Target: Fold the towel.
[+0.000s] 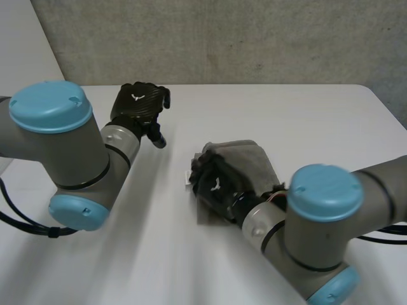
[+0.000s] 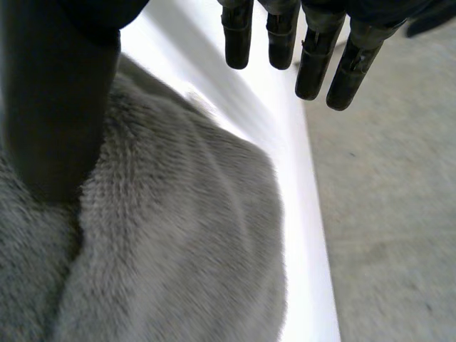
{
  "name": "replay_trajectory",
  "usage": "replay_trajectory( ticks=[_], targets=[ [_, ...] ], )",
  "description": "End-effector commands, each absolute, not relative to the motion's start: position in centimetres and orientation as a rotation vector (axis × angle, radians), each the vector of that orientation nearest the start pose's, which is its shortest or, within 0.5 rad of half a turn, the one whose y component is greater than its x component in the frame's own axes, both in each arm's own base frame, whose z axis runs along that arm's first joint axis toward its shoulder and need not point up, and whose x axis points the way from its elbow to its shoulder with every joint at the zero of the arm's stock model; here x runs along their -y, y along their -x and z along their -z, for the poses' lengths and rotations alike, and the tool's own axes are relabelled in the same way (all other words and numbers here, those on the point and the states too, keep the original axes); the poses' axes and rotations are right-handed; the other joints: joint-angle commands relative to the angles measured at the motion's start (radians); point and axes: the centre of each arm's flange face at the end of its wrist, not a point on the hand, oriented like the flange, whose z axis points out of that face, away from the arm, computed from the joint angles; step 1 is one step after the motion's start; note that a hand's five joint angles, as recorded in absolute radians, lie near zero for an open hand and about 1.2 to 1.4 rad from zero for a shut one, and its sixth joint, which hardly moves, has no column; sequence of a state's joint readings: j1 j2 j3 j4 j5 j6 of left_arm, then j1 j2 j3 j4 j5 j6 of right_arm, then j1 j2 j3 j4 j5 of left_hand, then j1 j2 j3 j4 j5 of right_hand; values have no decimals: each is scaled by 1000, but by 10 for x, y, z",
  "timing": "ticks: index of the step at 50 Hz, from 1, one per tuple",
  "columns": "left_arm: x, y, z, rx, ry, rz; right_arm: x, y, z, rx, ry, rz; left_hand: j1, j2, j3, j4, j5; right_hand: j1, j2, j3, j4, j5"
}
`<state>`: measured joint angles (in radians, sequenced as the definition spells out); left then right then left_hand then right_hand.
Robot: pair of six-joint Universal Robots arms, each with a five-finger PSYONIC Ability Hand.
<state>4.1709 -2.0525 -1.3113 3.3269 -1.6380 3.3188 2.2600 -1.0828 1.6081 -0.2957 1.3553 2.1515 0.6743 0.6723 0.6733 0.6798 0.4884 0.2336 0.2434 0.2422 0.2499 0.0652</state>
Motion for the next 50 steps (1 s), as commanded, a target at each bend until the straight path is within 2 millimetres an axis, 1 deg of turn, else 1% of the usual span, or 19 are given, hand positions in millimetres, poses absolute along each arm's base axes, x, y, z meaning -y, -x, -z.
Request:
replay_trajectory(
  ticks=[1, 2, 4, 5, 6, 7, 9, 10, 12, 15, 18, 21, 23, 26, 31, 35, 37, 40, 50],
  targets=[
    [278, 344, -229, -2427, -802, 2401, 222, -316, -197, -1747, 1528, 2012, -29, -27, -28, -35, -18, -59, -69, -68, -75, -65],
    [278, 344, -229, -2427, -802, 2401, 222, -316, -197, -1747, 1527, 2012, -29, -27, -28, -35, -18, -59, -69, -68, -75, -65],
    [270, 354, -221, -2514, -821, 2394, 244, -297, -201, -1904, 1327, 1948, -29, -27, -28, -35, -18, -59, -69, -68, -75, -65],
    [270, 354, -221, -2514, -821, 2393, 244, -297, -201, -1905, 1326, 1947, -29, -27, -28, -35, -18, -59, -69, -68, -75, -65],
    [267, 357, -215, -2560, -817, 2371, 254, -288, -203, -1972, 1241, 1912, -29, -27, -28, -35, -18, -59, -69, -68, -75, -65],
    [267, 357, -215, -2561, -817, 2371, 254, -287, -203, -1972, 1241, 1911, -29, -27, -28, -35, -18, -59, -69, -68, -75, -65],
    [260, 363, -199, -2648, -828, 2305, 267, -275, -199, -2090, 1111, 1806, -29, -27, -28, -35, -18, -59, -69, -68, -75, -65],
    [260, 363, -199, -2648, -828, 2304, 267, -275, -199, -2091, 1110, 1806, -29, -27, -28, -35, -18, -59, -69, -68, -75, -65],
    [248, 370, -183, -2733, -863, 2220, 276, -268, -188, -2171, 1027, 1707, -29, -27, -28, -35, -18, -59, -69, -68, -75, -65],
    [244, 372, -175, -2771, -873, 2183, 280, -266, -183, -2197, 999, 1683, -29, -27, -28, -35, -18, -59, -69, -68, -75, -65],
    [228, 387, -160, -2848, -929, 2121, 293, -262, -178, -2224, 921, 1670, -44, -42, -43, -49, -32, -59, -69, -68, -75, -65],
    [222, 391, -155, -2866, -951, 2100, 295, -263, -176, -2225, 894, 1658, -59, -57, -58, -64, -47, -59, -69, -68, -75, -65],
    [215, 396, -147, -2884, -985, 2064, 298, -265, -172, -2227, 826, 1613, -64, -62, -63, -70, -53, -59, -69, -68, -75, -65],
    [212, 396, -140, -2888, -997, 2036, 300, -270, -166, -2206, 770, 1547, -67, -65, -66, -73, -56, -59, -69, -68, -75, -65],
    [212, 394, -134, -2893, -990, 1995, 299, -280, -154, -2154, 755, 1449, -67, -65, -66, -73, -56, -59, -69, -68, -75, -65],
    [218, 387, -132, -2879, -933, 1976, 302, -286, -143, -2132, 764, 1392, -67, -65, -66, -73, -56, -59, -69, -68, -75, -65],
    [225, 378, -128, -2868, -872, 1952, 306, -291, -133, -2139, 768, 1368, -67, -65, -66, -73, -56, -59, -69, -68, -75, -65],
    [234, 369, -124, -2855, -822, 1926, 304, -298, -126, -2132, 787, 1352, -64, -62, -63, -70, -53, -59, -69, -68, -75, -65],
    [238, 362, -120, -2803, -862, 1901, 301, -305, -125, -2117, 802, 1345, -67, -65, -66, -73, -56, -59, -69, -68, -75, -65]
  ],
)
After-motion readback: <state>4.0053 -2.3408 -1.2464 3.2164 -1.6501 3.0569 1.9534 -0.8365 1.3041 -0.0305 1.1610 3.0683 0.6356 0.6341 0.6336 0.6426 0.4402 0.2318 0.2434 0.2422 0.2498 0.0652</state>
